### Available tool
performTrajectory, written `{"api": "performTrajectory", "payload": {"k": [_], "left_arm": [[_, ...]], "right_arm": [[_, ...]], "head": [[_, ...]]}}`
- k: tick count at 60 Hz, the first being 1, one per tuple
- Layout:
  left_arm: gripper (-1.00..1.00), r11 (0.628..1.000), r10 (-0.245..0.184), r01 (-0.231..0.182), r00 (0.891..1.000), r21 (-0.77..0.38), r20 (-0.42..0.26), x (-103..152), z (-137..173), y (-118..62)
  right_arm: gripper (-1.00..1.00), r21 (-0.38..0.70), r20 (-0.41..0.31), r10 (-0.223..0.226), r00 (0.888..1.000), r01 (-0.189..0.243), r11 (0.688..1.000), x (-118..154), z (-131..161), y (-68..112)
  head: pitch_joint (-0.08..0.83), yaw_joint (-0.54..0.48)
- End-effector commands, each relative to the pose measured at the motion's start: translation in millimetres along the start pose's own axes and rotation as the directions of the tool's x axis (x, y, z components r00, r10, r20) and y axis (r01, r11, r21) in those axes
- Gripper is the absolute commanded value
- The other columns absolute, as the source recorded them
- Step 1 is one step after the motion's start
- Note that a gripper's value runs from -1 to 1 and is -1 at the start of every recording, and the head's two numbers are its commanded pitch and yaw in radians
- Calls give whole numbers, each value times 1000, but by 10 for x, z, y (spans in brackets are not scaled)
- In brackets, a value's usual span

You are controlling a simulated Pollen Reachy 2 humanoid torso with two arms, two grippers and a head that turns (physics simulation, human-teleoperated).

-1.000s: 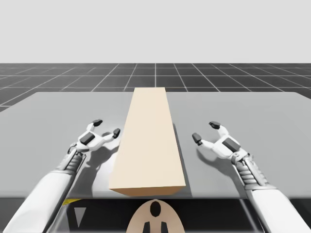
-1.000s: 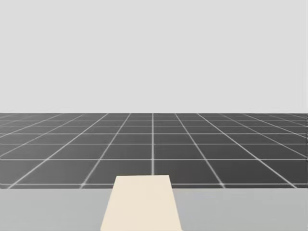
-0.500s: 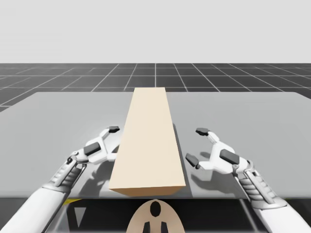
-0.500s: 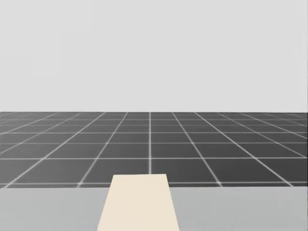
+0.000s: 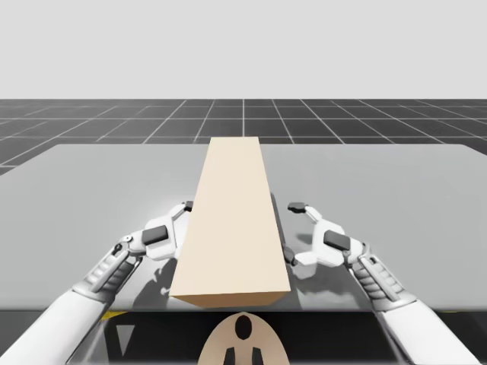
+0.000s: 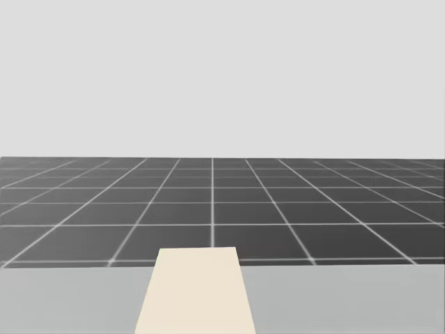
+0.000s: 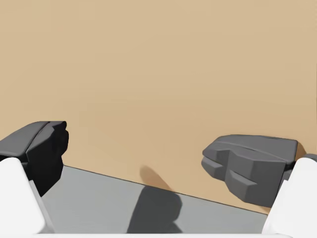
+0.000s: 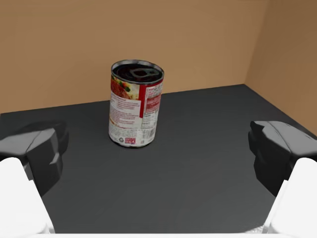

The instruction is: Retrieve the object from inside the box.

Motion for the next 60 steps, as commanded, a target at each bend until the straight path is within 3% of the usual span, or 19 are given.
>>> {"api": "performTrajectory", "payload": {"k": [1,33,50,59,60], "left_arm": [[-1000,998,4,-5,1000,-58,-5,-58,-177,-141],[-1000,998,-7,6,1000,-69,-17,-132,-182,-173],[-1000,997,-20,18,1000,-70,-23,-149,-153,-176],[-1000,998,-22,21,999,-66,-25,-158,-121,-179],[-1000,998,-22,20,999,-64,-25,-158,-115,-178]], "right_arm": [[-1000,42,-13,2,1000,-2,999,-73,-303,-91],[-1000,138,-71,0,997,10,990,-260,-1286,-216],[-1000,232,-104,-1,995,25,972,-383,-1791,-39],[-1000,270,-103,-5,995,32,962,-426,-1906,91],[-506,235,-90,4,996,17,972,-444,-1910,117]], "head": [[7,-31],[13,-32],[17,-31],[17,-30],[17,-29]]}}
